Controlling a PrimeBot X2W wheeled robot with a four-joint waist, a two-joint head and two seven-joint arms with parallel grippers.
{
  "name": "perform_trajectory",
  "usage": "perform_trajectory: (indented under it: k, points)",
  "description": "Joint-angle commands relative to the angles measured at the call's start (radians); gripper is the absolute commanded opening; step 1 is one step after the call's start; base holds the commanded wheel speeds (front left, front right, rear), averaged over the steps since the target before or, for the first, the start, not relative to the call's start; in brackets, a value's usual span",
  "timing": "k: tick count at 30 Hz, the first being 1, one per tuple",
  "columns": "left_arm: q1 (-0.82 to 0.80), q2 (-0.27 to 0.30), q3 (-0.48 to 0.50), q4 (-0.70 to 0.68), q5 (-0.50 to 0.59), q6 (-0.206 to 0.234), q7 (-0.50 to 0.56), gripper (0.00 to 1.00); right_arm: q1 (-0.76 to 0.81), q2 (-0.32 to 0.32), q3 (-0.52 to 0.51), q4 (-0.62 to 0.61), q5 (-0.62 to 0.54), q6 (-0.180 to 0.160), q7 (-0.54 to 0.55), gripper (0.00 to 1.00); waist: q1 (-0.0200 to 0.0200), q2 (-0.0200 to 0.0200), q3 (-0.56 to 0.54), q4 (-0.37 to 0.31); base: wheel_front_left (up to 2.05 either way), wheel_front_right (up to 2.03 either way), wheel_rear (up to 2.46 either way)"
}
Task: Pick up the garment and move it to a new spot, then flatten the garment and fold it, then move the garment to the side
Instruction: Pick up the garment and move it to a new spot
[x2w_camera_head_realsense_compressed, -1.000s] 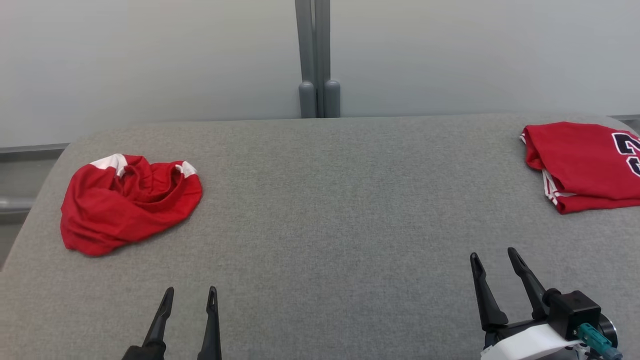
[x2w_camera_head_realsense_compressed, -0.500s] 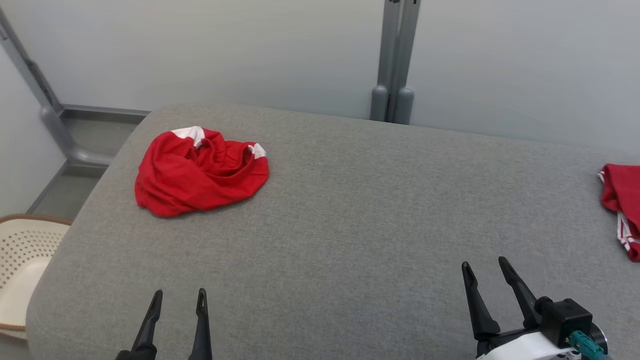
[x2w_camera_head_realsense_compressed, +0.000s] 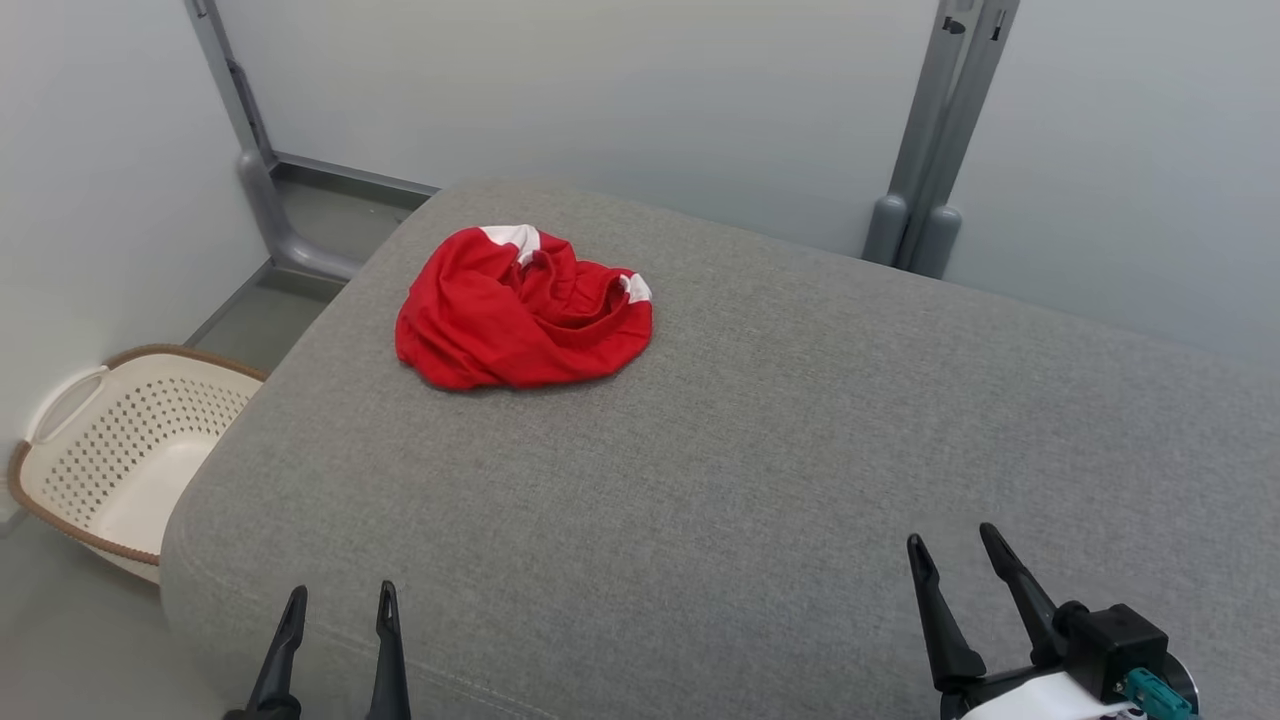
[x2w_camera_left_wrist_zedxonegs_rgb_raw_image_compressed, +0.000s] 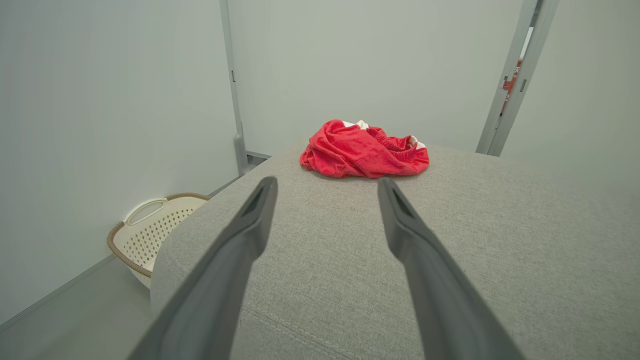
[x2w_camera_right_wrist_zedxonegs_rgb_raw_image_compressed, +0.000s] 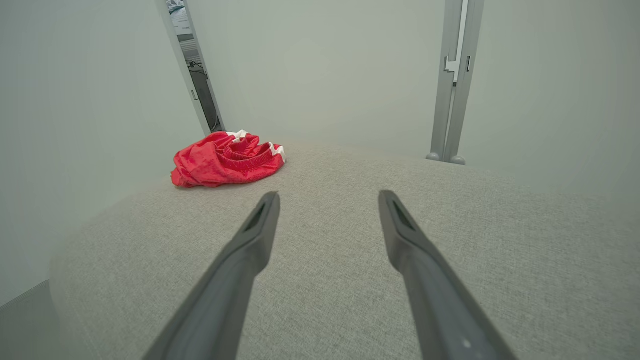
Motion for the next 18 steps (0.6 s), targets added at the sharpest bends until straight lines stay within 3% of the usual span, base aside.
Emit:
perform_trajectory:
  k: [1,18]
  points:
    - [0.007,0.001,0.002,-0.006,-0.005,0.007,0.000,1.00,0.002,-0.005,0.001,0.002,-0.004,-0.002,-0.003,1.00,0.0001,0.0000,0.004,0.016,0.00,0.00,0.00]
    - [-0.006,0.001,-0.015,-0.019,-0.023,0.022,0.000,1.00,0.010,-0.026,0.007,-0.011,-0.009,-0.002,-0.003,1.00,0.0001,0.0000,0.055,0.037,0.00,0.00,0.00]
